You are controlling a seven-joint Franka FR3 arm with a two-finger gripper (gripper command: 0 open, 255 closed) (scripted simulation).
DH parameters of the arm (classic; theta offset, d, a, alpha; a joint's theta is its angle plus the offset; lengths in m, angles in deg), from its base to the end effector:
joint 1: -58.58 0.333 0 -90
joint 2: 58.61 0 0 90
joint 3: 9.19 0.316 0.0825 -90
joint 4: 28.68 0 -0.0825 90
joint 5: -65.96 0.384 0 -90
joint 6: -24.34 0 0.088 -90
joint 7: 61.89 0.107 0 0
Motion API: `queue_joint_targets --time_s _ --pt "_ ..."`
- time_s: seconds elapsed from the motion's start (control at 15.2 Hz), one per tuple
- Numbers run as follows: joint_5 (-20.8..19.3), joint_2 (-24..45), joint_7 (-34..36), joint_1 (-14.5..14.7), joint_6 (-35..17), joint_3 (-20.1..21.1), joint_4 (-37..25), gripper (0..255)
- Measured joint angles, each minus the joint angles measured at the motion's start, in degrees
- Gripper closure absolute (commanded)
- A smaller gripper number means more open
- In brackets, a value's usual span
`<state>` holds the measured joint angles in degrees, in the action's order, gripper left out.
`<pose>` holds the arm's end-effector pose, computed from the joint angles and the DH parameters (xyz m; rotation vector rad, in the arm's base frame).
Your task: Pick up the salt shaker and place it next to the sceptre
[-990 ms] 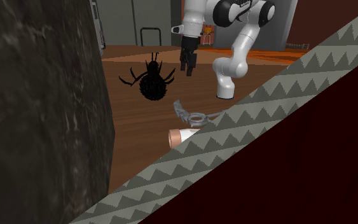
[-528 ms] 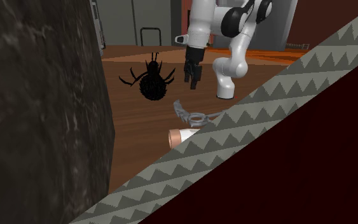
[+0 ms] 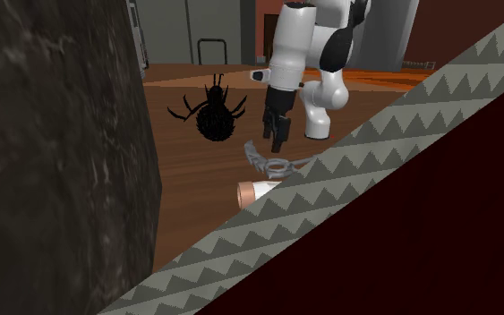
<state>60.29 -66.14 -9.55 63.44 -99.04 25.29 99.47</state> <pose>0.3928 0.3223 0.4185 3.0302 -0.2681 0.1967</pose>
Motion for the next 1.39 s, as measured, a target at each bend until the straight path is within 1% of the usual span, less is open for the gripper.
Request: queue_joint_targets --time_s 0.13,0.26,0.4,0.59,0.73,1.06,1.39 --pt "-3.6 5.0 4.7 0.2 -0.6 1.7 -3.1 0" --pt "-7.6 10.1 10.1 1.2 -0.7 3.1 -6.4 0" --pt "-11.5 15.1 14.8 2.8 -0.4 3.6 -10.1 0" --pt "-16.7 22.0 20.1 5.5 0.3 3.0 -15.5 0" --pt "-18.1 23.8 21.3 6.3 -0.1 2.6 -16.3 0" --pt "-20.8 26.8 23.2 7.0 -2.8 1.3 -15.8 0" --pt "-21.2 27.2 23.6 7.1 -3.4 1.1 -15.5 0"
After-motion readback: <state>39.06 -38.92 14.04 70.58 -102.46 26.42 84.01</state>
